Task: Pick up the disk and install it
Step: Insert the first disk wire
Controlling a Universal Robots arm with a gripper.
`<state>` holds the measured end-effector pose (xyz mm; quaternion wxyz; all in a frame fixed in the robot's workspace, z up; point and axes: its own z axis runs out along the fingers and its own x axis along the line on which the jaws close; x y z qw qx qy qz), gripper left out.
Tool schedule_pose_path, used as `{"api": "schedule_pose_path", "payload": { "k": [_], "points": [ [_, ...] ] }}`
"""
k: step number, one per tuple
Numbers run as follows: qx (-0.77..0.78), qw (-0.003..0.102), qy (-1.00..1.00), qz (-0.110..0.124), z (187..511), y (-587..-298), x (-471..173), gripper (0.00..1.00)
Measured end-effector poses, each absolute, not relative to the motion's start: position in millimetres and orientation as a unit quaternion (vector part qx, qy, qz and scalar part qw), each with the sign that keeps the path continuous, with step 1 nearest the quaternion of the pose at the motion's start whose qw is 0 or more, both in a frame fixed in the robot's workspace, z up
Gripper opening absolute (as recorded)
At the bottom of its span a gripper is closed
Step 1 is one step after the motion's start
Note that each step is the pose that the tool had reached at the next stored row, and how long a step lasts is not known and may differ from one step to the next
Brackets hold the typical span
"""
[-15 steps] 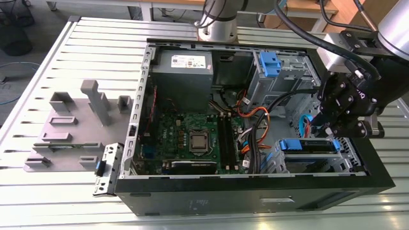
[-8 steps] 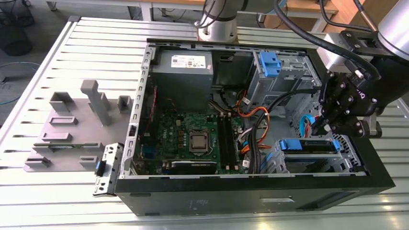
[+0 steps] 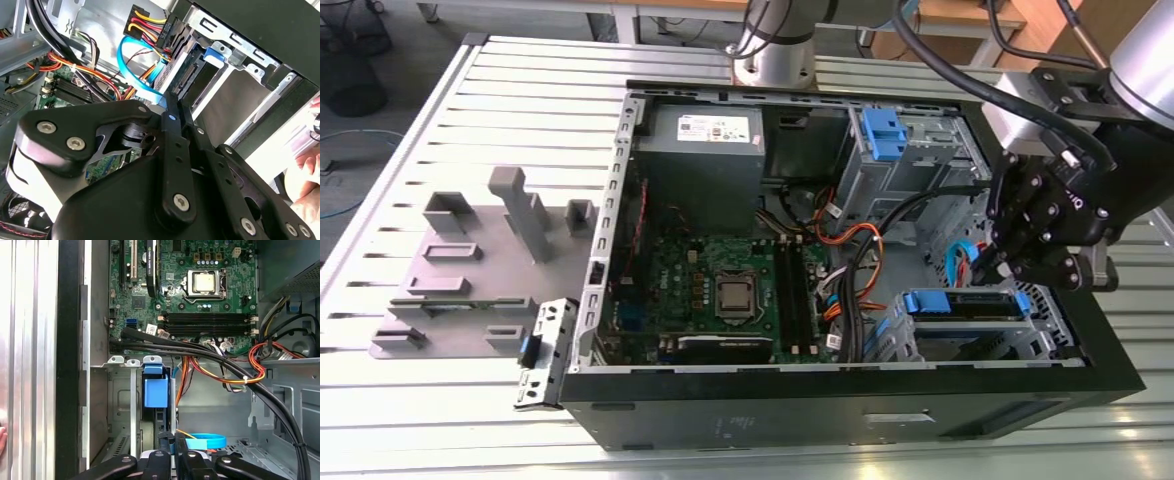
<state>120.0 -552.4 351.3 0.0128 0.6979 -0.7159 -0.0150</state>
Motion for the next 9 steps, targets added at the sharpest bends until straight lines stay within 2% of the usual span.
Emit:
{"api": "schedule_pose_path", "payload": {
  "k": [9],
  "points": [
    [0.699,0.012,-0.715,-0.014,347.9,-553.8,119.9,0.16]
  ]
}}
